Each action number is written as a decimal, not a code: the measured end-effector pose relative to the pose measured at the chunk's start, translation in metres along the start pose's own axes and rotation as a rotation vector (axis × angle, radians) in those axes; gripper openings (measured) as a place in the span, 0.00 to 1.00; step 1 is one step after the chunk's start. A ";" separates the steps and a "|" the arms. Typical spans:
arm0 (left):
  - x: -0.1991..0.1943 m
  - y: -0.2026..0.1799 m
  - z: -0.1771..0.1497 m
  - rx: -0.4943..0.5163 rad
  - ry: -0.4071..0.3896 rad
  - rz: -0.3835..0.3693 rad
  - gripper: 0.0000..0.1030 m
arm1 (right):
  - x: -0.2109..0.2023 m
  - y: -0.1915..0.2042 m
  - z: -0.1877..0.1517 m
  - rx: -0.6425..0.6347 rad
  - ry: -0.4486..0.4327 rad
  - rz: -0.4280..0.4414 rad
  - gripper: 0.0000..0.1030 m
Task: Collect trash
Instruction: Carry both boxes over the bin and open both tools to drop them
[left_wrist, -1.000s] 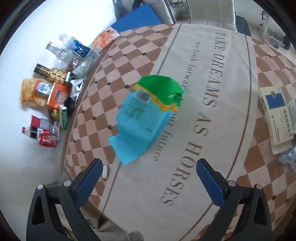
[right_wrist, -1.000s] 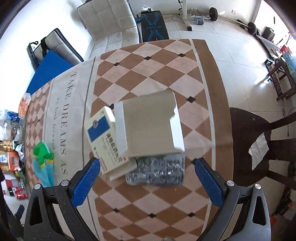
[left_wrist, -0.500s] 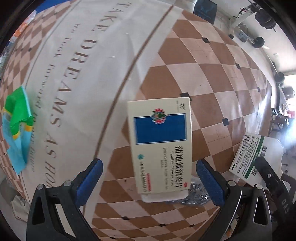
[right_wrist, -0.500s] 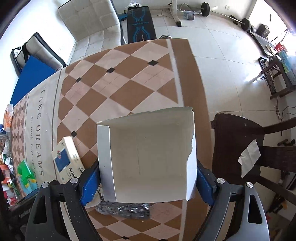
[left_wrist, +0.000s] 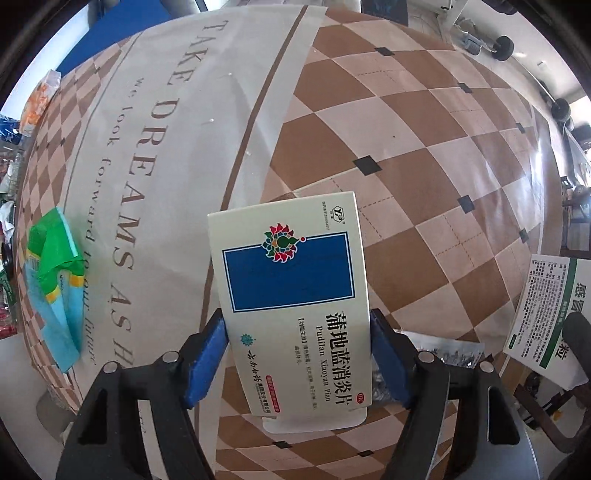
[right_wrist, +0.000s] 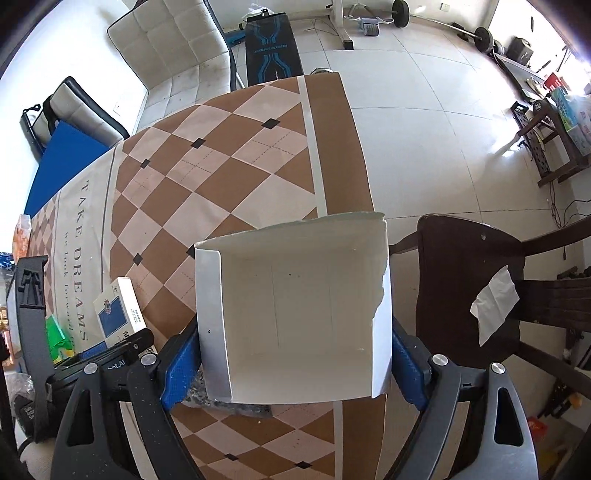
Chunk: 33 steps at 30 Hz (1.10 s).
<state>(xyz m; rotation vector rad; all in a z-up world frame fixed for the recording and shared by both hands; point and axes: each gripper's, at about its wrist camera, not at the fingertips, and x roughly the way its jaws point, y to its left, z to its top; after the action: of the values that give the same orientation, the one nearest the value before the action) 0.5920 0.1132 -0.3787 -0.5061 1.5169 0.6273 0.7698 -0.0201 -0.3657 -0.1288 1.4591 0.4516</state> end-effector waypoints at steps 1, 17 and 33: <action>-0.009 0.000 -0.008 0.014 -0.025 0.020 0.70 | -0.004 0.000 -0.004 -0.002 -0.003 0.010 0.87; -0.099 0.081 -0.208 -0.037 -0.253 0.066 0.70 | -0.063 0.021 -0.165 -0.162 -0.025 0.084 0.87; -0.033 0.224 -0.493 -0.274 -0.129 -0.039 0.70 | -0.078 0.065 -0.500 -0.384 0.089 0.173 0.87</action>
<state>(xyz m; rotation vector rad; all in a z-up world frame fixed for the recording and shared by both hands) 0.0762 -0.0474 -0.3319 -0.6889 1.3034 0.8272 0.2788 -0.1547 -0.3378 -0.3337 1.4627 0.8751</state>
